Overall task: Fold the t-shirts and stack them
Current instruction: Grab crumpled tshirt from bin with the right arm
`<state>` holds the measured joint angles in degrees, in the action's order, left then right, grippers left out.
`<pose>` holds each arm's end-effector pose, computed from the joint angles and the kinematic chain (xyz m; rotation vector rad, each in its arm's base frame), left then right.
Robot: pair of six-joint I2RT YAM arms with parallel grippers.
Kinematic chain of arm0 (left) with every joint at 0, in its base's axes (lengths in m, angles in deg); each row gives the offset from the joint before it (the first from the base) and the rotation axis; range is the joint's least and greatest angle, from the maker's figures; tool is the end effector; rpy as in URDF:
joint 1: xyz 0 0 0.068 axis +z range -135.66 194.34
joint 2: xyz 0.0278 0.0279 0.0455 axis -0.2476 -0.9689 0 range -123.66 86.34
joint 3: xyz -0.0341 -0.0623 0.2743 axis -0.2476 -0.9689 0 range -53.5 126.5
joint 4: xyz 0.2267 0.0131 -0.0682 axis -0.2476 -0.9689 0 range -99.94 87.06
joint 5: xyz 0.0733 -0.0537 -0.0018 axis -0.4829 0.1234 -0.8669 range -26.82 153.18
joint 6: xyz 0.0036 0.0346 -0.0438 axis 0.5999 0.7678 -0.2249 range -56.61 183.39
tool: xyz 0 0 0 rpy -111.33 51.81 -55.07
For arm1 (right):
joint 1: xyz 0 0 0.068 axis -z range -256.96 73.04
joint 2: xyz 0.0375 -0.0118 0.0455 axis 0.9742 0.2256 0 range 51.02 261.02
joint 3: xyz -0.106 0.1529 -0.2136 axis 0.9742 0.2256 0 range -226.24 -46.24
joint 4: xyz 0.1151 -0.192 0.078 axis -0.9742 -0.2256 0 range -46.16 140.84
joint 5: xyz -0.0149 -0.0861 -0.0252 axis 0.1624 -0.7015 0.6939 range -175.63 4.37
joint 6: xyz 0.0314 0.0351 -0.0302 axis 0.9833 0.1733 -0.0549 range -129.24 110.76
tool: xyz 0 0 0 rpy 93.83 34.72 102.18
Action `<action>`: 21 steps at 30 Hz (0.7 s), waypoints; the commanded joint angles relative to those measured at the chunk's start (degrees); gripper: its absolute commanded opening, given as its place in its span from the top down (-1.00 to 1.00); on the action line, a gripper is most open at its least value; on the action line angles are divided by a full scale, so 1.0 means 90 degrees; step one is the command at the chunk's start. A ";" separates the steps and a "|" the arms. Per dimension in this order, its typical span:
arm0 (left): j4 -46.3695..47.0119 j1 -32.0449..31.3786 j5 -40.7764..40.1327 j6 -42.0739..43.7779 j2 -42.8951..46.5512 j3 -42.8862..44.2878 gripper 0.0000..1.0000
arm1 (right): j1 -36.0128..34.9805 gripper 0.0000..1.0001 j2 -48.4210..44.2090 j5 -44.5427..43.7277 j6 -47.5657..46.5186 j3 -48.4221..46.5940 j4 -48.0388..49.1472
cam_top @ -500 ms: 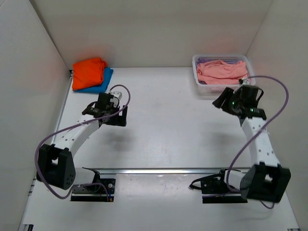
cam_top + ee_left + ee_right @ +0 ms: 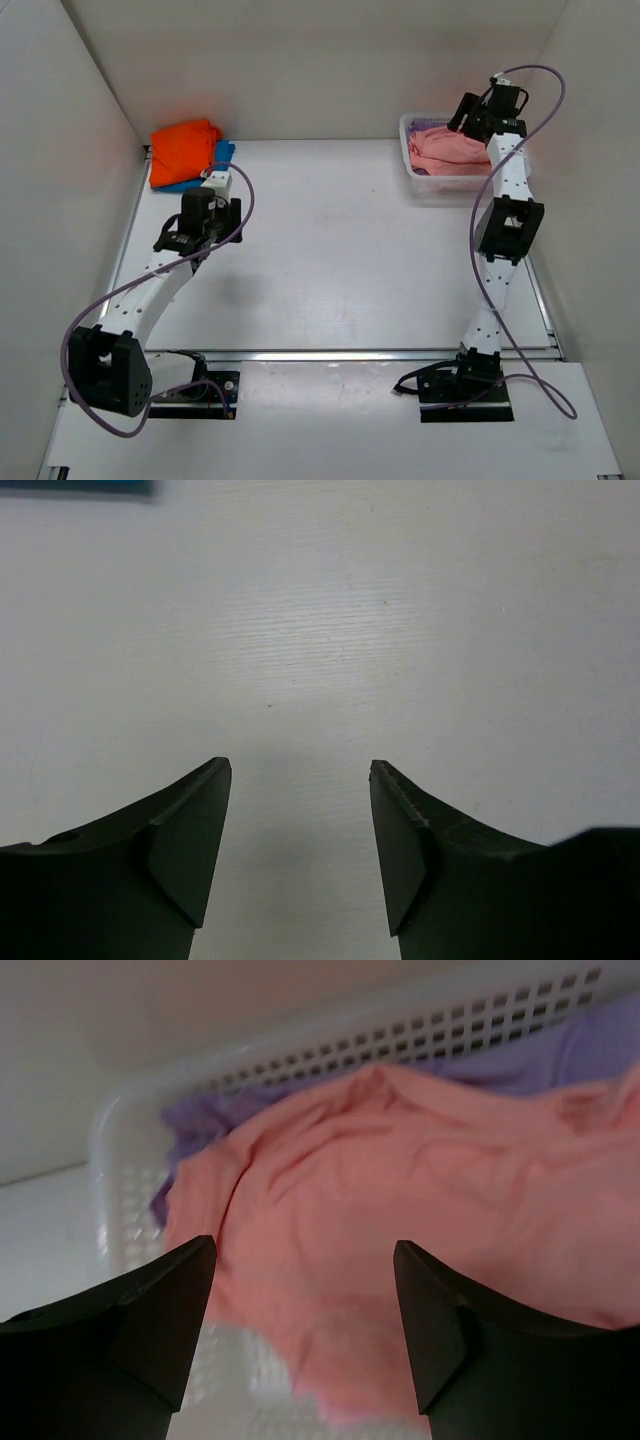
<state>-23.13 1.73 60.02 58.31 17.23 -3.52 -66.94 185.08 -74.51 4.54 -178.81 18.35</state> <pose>0.2302 -0.0493 0.2840 0.1187 2.2547 -0.1029 0.5174 -0.0839 0.3027 0.3360 2.1353 0.2476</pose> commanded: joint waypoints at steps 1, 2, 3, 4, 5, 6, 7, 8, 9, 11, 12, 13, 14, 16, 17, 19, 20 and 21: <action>0.0300 0.0004 -0.0274 0.0174 0.0022 0.0218 -0.40 | 0.0117 -0.40 0.1821 -0.0141 -0.0155 -0.2415 -0.0755; 0.0261 -0.0016 -0.0361 0.0232 -0.0065 0.0248 -0.37 | 0.0175 -0.40 0.2229 -0.0025 0.0039 -0.2834 -0.0775; 0.0270 -0.0006 -0.0449 0.0310 -0.0124 0.0248 -0.37 | 0.0176 -0.41 0.2388 0.0140 0.0234 -0.2809 -0.0678; 0.0231 -0.0026 -0.0440 0.0253 -0.0144 0.0229 -0.37 | 0.0214 -0.40 0.2419 0.0248 0.0246 -0.2509 -0.0484; 0.0299 -0.0035 -0.0430 0.0262 -0.0173 0.0170 -0.37 | 0.0234 -0.41 0.2429 0.0288 0.0362 -0.2342 -0.0366; 0.0377 -0.0016 -0.0401 0.0214 -0.0212 0.0131 -0.39 | 0.0224 -0.42 0.2332 0.0356 0.0441 -0.1992 -0.0200; 0.0378 -0.0006 -0.0353 0.0223 -0.0232 0.0044 -0.42 | 0.0224 -0.41 0.2302 0.0405 0.0461 -0.1737 0.0014; 0.0426 -0.0026 -0.0304 0.0213 -0.0232 0.0053 -0.42 | 0.0186 -0.41 0.2302 0.0406 0.0471 -0.1599 0.0084; 0.0436 -0.0064 -0.0323 0.0155 -0.0223 -0.0005 -0.41 | 0.0137 -0.34 0.2331 0.0396 0.0451 -0.1646 0.0046; 0.0456 -0.0065 -0.0303 0.0116 -0.0213 -0.0044 -0.38 | 0.0088 0.67 0.2457 0.0328 0.0461 -0.1812 -0.0120; 0.0475 -0.0065 -0.0284 0.0077 -0.0251 -0.0026 -0.38 | 0.0068 0.93 0.2526 0.0212 0.0374 -0.2006 -0.0285; 0.0524 -0.0045 -0.0255 0.0047 -0.0242 -0.0045 -0.37 | 0.0000 0.98 0.2536 0.0094 0.0296 -0.2279 -0.0460; 0.0514 -0.0065 -0.0226 0.0037 -0.0232 -0.0045 -0.36 | -0.0068 1.00 0.2536 0.0026 0.0227 -0.2513 -0.0607; 0.0515 -0.0084 -0.0157 -0.0011 -0.0203 -0.0055 -0.36 | -0.0088 1.00 0.2439 -0.0150 0.0159 -0.2875 -0.0667; 0.0601 -0.0113 -0.0205 -0.0012 -0.0203 -0.0055 -0.35 | -0.0098 1.00 0.2371 -0.0122 0.0149 -0.3070 -0.0706; 0.0592 -0.0172 -0.0206 -0.0079 -0.0106 -0.0133 -0.33 | -0.0039 1.00 0.1933 -0.0034 0.0227 -0.3228 -0.0745; 0.0612 -0.0201 -0.0186 -0.0090 -0.0076 -0.0094 -0.33 | -0.0059 1.00 0.1737 0.0034 0.0275 -0.3161 -0.0726; 0.0602 -0.0221 -0.0177 -0.0167 0.0011 -0.0133 -0.31 | -0.0030 1.00 0.1320 0.0102 0.0304 -0.3112 -0.0726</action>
<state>-19.21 0.66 57.77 58.27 14.66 -4.16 -66.77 206.52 -75.08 6.99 -204.19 12.23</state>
